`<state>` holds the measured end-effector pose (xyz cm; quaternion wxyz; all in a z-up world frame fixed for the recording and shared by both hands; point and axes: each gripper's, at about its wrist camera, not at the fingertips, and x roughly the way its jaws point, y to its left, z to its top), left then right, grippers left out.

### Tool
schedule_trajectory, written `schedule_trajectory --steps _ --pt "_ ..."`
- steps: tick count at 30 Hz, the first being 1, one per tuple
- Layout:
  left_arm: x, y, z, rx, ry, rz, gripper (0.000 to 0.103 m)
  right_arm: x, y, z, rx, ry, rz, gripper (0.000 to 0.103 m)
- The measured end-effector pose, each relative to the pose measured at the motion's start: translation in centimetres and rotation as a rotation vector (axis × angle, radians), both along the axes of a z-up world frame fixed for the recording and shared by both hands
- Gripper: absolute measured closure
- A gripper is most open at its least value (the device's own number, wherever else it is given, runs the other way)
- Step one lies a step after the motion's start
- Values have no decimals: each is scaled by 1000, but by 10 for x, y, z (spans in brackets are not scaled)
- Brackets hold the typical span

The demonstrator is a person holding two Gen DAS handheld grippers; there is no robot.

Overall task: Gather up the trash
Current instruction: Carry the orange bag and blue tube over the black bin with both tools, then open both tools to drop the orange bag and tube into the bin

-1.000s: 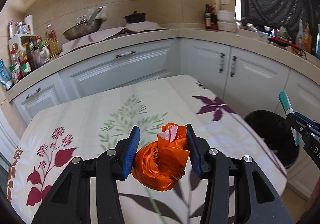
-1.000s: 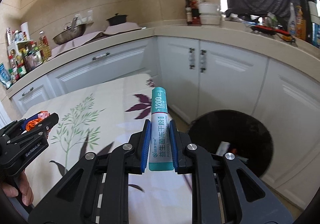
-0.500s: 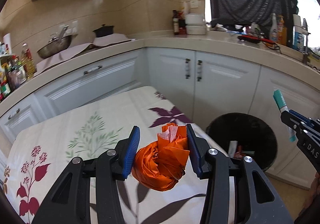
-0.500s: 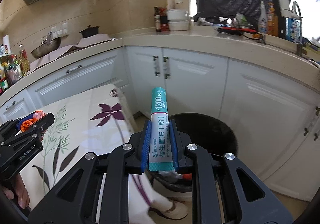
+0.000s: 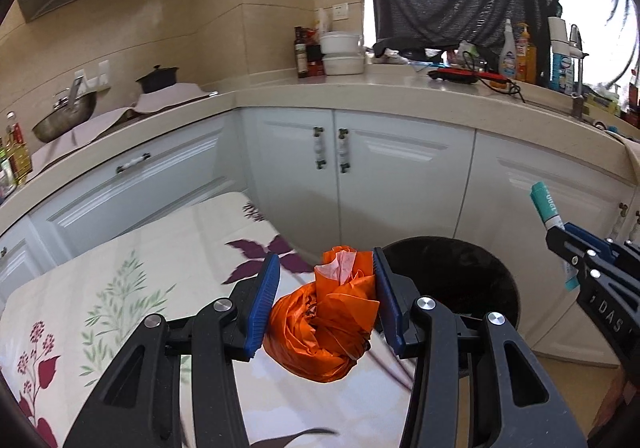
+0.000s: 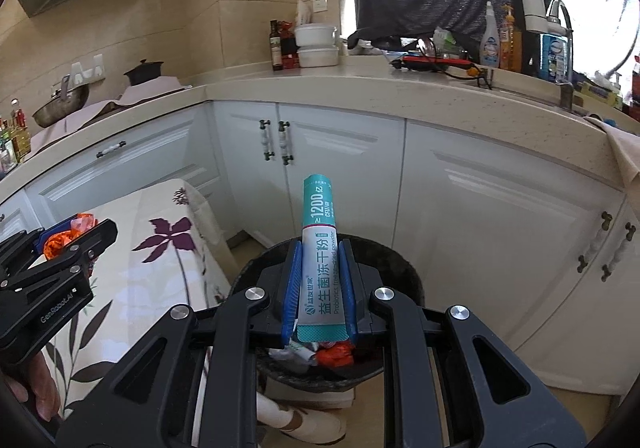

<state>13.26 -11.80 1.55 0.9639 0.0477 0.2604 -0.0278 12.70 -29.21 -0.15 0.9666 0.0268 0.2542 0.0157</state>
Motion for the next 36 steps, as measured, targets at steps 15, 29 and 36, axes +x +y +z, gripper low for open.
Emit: schedule_trajectory --steps 15,29,36 --pt "35 -34 -12 -2 11 -58 57 28 -17 -11 0 3 -36 85" --pt "64 -53 -29 4 27 -65 57 56 -37 -32 24 30 -84 85" --pt "77 -60 -36 18 36 -68 57 69 -38 -44 28 50 -92 85"
